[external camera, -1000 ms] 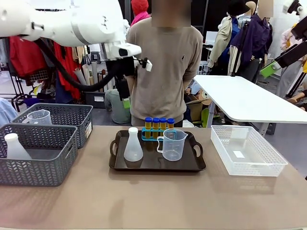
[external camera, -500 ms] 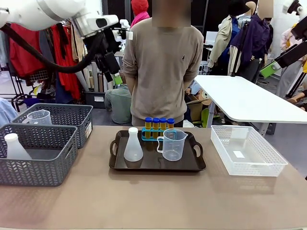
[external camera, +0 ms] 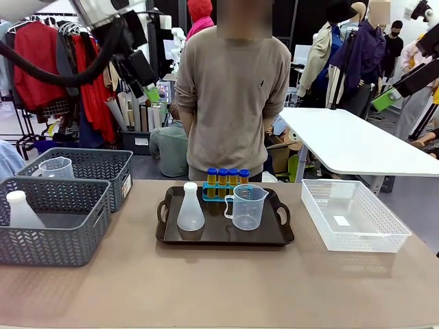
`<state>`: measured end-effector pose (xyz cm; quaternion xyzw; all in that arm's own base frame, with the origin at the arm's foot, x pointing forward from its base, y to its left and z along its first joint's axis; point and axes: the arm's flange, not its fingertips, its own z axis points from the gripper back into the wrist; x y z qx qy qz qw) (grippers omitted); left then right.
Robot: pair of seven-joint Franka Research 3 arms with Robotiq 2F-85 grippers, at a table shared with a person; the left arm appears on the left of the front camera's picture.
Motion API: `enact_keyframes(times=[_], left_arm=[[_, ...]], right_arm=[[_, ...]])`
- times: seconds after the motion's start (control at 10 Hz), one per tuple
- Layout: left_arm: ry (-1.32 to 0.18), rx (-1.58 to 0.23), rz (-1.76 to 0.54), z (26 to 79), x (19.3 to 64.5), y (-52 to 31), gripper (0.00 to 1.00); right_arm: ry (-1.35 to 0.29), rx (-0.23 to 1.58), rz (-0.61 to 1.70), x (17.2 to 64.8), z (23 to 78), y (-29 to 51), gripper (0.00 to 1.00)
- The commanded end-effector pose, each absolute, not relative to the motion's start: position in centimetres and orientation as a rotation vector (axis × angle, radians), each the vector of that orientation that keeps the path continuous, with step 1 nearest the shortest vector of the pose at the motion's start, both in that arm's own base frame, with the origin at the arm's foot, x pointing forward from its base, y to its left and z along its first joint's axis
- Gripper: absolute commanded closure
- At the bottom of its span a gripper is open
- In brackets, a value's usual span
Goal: Prepare the laboratory tools.
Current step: Pick up one Small flask and place it on the Handle tray.
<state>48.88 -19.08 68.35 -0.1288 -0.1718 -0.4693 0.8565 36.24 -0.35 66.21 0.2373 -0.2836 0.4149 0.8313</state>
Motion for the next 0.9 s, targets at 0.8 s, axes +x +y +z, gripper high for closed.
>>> enact_keyframes(times=[0.8], left_arm=[[-0.395,-0.259,-0.980,69.1,48.1,-18.5,0.00]], right_arm=[[-0.622,0.527,0.886,36.3,66.4,-0.3,0.00]])
